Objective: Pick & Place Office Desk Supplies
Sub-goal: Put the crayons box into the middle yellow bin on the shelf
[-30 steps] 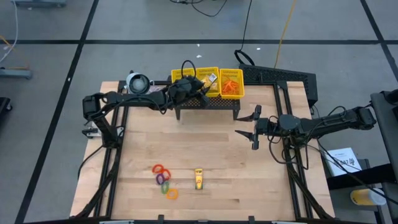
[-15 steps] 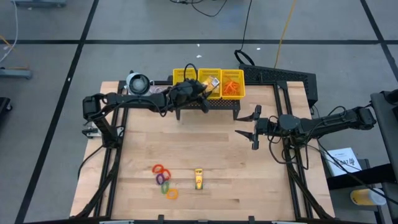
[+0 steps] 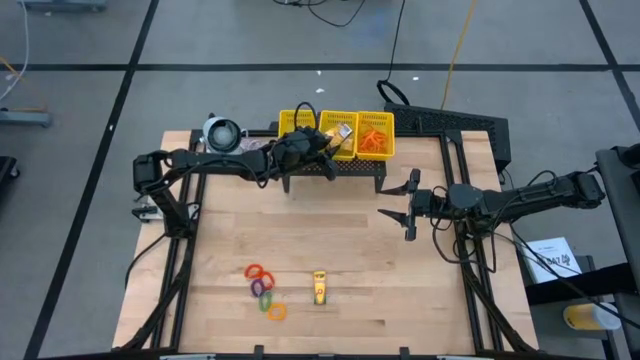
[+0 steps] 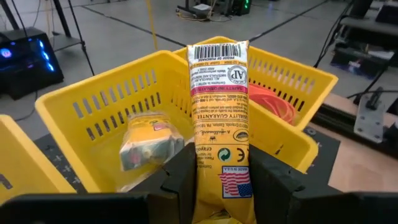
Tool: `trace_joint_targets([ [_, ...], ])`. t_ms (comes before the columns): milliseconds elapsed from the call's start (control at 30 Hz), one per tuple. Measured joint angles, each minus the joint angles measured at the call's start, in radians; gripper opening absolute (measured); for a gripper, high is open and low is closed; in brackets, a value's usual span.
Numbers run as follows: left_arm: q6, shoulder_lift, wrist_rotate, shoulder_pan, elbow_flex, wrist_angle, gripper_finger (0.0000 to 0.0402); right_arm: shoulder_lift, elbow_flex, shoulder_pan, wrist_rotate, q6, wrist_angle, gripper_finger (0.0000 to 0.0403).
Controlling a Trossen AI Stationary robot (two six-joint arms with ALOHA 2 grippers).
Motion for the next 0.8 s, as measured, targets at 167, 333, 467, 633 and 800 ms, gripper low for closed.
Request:
trace_joint_targets([
  [167, -0.057, 0.000, 0.008, 0.000, 0.000, 0.021, 0.0149, 0.000, 0.000, 0.000, 0.000, 0.000, 0.000, 0.0215],
  [333, -0.088, -0.001, 0.015, -0.001, -0.001, 0.045, 0.0203, 0.000, 0.000, 0.000, 0.000, 0.002, 0.000, 0.0215],
  [467, -0.086, -0.002, 0.015, -0.001, -0.001, 0.055, 0.0238, 0.000, 0.000, 0.000, 0.000, 0.002, -0.001, 0.0215],
  [633, -0.086, -0.002, -0.010, -0.001, -0.001, 0.064, 0.0258, 0.000, 0.000, 0.000, 0.000, 0.002, -0.001, 0.0215],
  [800, -0.078, -0.031, -0.020, -0.001, -0.001, 0.092, 0.0256, 0.000, 0.000, 0.000, 0.000, 0.002, -0.003, 0.0215],
])
